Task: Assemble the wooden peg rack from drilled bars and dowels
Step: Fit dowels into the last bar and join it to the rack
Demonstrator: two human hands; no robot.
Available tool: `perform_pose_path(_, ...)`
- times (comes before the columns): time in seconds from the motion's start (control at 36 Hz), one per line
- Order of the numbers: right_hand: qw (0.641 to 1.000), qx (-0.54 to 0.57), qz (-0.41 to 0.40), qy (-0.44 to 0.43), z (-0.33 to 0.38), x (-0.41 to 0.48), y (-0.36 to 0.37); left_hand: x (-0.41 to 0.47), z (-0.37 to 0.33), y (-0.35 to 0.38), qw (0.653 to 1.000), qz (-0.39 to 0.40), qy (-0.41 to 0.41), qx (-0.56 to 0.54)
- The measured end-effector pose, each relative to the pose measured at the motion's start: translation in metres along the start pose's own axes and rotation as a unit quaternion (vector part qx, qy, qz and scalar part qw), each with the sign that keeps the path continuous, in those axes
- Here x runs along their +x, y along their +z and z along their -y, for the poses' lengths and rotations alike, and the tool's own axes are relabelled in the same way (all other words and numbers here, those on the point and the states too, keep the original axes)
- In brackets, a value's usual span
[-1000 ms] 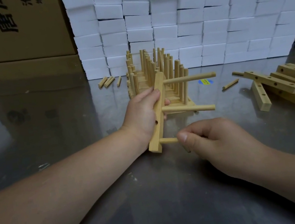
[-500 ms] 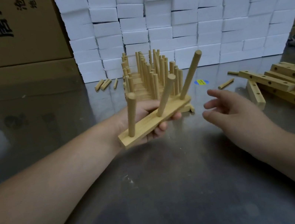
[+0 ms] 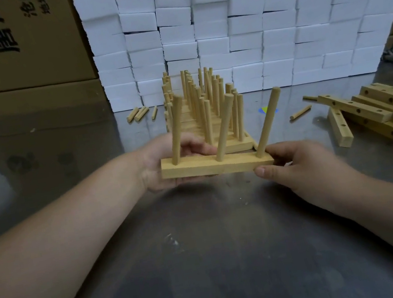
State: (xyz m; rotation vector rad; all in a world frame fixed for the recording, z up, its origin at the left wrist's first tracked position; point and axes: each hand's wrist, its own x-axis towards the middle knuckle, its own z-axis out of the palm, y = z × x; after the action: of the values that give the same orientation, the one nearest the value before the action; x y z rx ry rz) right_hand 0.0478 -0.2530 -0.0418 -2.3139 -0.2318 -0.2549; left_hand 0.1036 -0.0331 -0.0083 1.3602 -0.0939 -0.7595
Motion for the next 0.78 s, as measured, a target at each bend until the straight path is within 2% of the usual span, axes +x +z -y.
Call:
perform_pose_path(0.11,0.999,-0.023,-0.006,0.032,0.000,0.002,0.001,0.000,-0.003,-0.015,0.997,-0.062,0.035,0.032)
perform_pose_path(0.22,0.997,-0.053,-0.013,0.061,0.000,0.005,0.003,0.002,-0.001,-0.021,0.977,-0.159,0.071,0.122)
perform_pose_path(0.33,0.993,-0.087,-0.019,0.072,0.000,0.006,0.005,0.000,-0.003,-0.020,0.956,-0.162,0.082,0.232)
perform_pose_path(0.42,0.991,-0.106,-0.028,0.076,-0.002,0.009,0.006,-0.006,-0.006,-0.022,0.911,-0.167,0.094,0.366)
perform_pose_path(0.53,0.990,-0.117,-0.029,0.075,-0.003,0.010,0.007,-0.014,-0.008,-0.029,0.859,-0.126,0.063,0.492)
perform_pose_path(0.64,0.988,-0.126,-0.026,0.084,0.000,0.010,0.007,-0.015,-0.007,-0.033,0.820,-0.116,0.037,0.560)
perform_pose_path(0.78,0.988,-0.126,-0.021,0.091,0.000,0.010,0.008,-0.014,-0.001,-0.040,0.791,-0.169,0.070,0.583)
